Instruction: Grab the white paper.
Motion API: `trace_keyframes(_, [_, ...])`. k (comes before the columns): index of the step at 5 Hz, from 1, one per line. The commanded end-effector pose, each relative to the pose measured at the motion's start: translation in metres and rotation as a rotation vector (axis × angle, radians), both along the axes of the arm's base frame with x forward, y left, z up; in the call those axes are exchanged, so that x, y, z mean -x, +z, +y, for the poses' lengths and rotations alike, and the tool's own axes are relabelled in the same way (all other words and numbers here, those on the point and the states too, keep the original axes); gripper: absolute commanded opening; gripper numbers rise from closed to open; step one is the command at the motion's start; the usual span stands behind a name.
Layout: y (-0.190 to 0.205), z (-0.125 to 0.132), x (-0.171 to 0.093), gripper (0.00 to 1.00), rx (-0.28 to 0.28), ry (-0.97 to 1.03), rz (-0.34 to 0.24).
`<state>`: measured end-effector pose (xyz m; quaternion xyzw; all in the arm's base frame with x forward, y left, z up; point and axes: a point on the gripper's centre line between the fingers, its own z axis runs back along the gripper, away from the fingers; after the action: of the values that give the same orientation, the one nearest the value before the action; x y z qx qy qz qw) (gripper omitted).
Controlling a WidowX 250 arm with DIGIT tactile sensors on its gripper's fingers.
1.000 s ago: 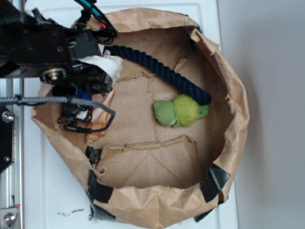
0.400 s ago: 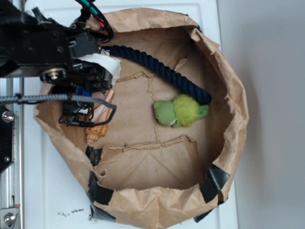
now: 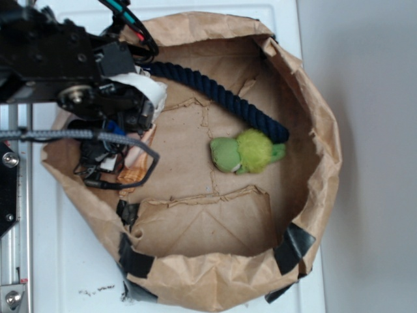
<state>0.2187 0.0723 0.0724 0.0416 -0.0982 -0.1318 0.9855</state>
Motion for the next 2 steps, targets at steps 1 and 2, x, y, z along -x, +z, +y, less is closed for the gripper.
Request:
trace_keyframes(1, [0.064, 0.034, -0.088, 1.0, 0.05, 0.074, -0.065])
trace_keyframes(2, [0.055, 0.042, -0.103, 1.0, 0.017, 0.101, -0.059])
